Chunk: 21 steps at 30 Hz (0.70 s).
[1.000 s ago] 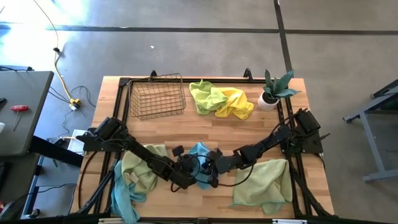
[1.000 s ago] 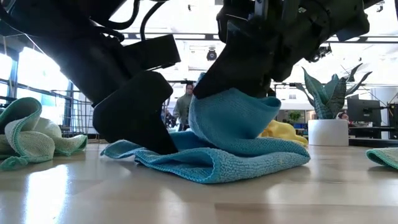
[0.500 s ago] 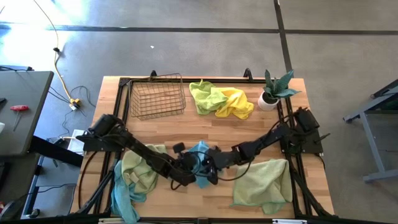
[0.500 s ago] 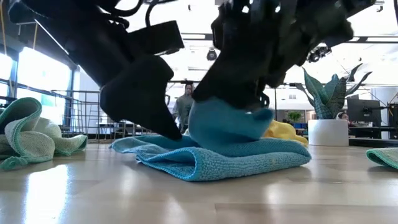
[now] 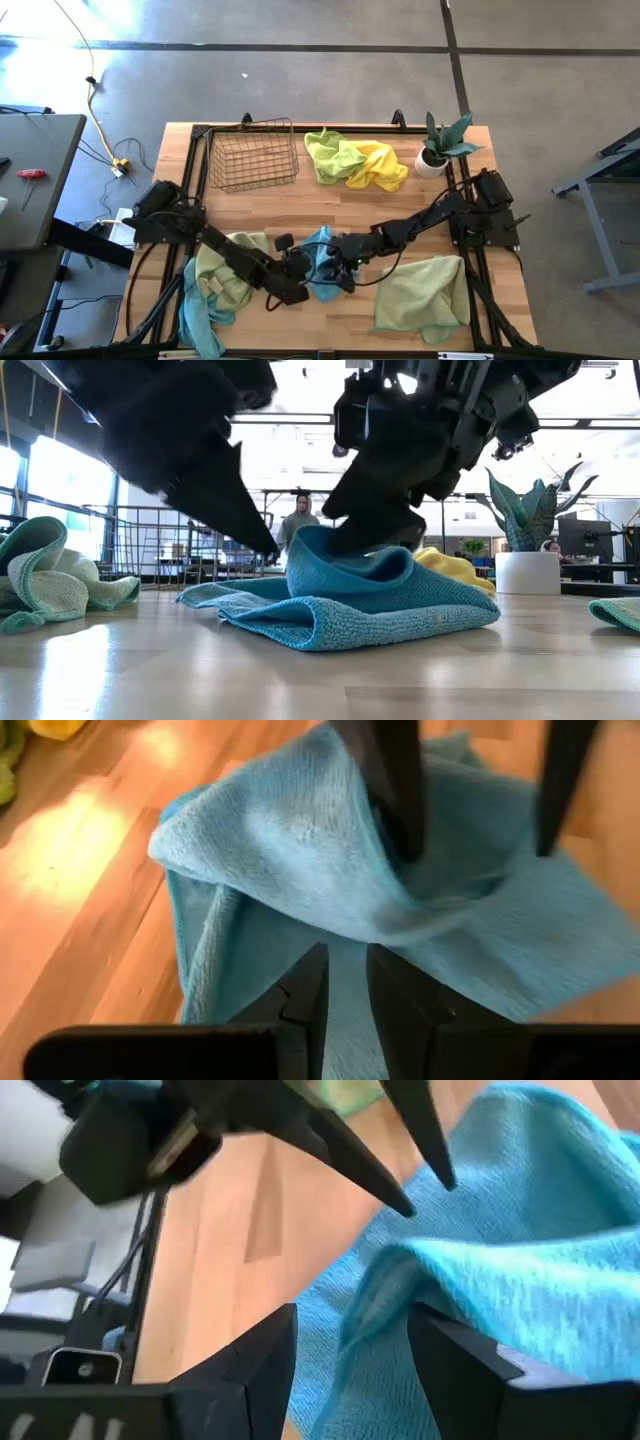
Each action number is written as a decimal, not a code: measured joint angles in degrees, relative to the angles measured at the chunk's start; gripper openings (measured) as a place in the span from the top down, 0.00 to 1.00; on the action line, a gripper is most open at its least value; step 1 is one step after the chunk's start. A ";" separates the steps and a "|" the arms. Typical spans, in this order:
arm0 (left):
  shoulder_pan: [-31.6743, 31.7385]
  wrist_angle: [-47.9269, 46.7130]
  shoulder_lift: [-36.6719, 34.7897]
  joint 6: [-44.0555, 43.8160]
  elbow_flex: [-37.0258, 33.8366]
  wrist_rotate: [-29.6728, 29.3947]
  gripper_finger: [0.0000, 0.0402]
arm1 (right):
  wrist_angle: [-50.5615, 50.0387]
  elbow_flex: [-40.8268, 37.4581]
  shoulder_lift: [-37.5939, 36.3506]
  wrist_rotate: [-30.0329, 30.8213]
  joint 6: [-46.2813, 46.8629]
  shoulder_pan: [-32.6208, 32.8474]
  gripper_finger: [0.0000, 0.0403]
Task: Fold microfiber towels
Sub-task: Fold the right blue towel
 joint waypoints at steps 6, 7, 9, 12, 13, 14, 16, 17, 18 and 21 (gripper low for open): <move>-2.70 1.04 -3.67 -0.09 0.04 -1.06 0.85 | -6.16 0.03 -3.97 -0.14 -8.73 -0.44 0.54; -3.11 0.96 -4.15 0.04 0.02 -1.15 0.85 | -7.75 0.03 -5.00 -0.07 -10.72 -0.29 0.54; -3.74 2.81 -4.46 0.88 0.04 -1.16 0.85 | -11.84 0.04 -7.08 1.08 -14.77 0.64 0.54; -4.23 4.65 -4.35 3.01 0.02 -1.06 0.85 | -17.98 0.04 -8.42 7.10 -21.62 3.24 0.54; -4.22 5.70 -4.15 3.85 0.04 -0.90 0.85 | -19.52 0.04 -8.37 9.82 -23.69 4.37 0.54; -4.15 6.21 -3.91 4.36 0.13 -0.86 0.85 | -20.91 0.02 -8.15 12.55 -25.72 5.50 0.54; -4.11 5.78 -3.78 5.31 0.00 -0.89 0.85 | -21.54 0.02 -7.10 16.99 -28.81 7.95 0.54; -4.05 5.90 -3.76 5.58 0.00 -0.91 0.85 | -21.81 0.02 -6.57 18.90 -30.38 9.30 0.54; -4.03 5.96 -3.78 5.80 0.00 -0.95 0.85 | -21.44 0.02 -6.06 20.54 -31.92 10.64 0.54; -4.12 6.45 -3.78 5.88 0.00 -0.93 0.85 | -18.58 0.02 -4.29 24.67 -35.59 13.91 0.54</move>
